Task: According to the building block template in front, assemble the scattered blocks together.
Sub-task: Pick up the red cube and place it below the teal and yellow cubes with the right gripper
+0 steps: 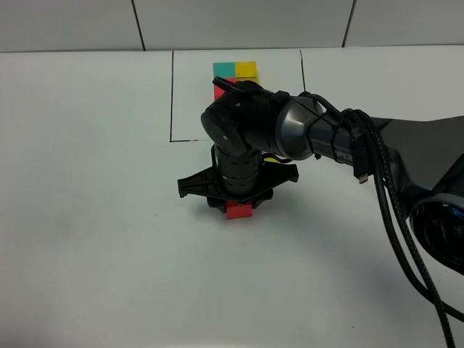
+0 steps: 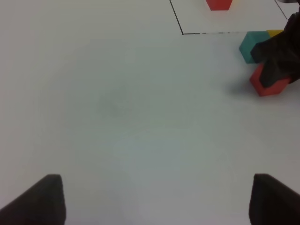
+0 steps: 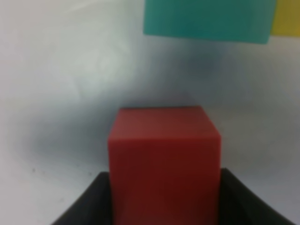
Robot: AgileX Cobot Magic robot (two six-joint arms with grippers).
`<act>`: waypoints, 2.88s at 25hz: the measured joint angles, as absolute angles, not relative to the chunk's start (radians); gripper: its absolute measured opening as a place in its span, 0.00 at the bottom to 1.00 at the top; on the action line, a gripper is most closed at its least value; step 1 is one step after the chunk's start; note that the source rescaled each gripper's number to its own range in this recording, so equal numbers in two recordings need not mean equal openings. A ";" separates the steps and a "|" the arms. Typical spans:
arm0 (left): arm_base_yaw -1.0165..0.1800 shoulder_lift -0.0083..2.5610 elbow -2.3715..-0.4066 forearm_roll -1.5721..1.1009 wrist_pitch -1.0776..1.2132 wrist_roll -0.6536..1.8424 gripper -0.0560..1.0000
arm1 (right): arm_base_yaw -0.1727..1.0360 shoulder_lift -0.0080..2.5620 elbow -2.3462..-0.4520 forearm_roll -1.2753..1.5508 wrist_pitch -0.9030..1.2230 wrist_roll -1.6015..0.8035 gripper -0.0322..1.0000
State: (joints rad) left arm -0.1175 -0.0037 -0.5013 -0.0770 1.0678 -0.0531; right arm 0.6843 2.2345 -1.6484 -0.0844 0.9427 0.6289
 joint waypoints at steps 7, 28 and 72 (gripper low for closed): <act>-0.117 -0.004 -0.501 -0.077 1.068 -0.053 0.75 | 0.671 2.246 -1.649 -0.071 0.926 0.640 0.05; -0.117 -0.004 -0.501 -0.077 1.068 -0.054 0.75 | 0.633 2.266 -1.649 -0.078 0.848 0.657 0.05; -0.117 -0.004 -0.501 -0.077 1.068 -0.055 0.75 | 0.605 2.288 -1.650 -0.096 0.795 0.659 0.05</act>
